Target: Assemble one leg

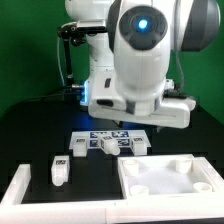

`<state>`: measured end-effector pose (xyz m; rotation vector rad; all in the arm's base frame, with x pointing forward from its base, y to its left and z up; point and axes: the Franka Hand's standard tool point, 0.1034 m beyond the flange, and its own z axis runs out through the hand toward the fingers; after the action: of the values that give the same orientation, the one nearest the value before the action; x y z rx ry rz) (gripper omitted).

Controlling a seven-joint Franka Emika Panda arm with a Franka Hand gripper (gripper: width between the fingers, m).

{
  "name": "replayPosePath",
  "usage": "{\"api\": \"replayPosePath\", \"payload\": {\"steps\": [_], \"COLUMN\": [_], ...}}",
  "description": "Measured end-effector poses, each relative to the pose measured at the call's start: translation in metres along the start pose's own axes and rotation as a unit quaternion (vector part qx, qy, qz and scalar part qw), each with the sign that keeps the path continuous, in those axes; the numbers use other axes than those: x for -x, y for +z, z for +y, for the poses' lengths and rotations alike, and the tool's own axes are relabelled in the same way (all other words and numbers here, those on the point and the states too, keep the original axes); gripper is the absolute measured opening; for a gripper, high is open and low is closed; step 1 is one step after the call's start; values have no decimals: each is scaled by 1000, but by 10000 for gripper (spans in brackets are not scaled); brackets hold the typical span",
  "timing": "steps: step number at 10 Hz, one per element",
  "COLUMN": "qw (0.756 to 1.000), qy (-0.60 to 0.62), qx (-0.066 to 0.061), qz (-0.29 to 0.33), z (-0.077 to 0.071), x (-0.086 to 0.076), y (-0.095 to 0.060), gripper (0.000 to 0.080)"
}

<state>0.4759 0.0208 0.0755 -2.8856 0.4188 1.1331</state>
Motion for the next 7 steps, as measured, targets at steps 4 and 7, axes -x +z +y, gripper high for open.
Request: {"api": "replayPosePath", "payload": {"steps": [4,7], "qw": [998,996], "qy": [-62,-88], "qx": [10,20], "qz": [13,14], "z": [-27,-33], "x": [-1,1], "y": [5,7], "gripper": [649,649]}}
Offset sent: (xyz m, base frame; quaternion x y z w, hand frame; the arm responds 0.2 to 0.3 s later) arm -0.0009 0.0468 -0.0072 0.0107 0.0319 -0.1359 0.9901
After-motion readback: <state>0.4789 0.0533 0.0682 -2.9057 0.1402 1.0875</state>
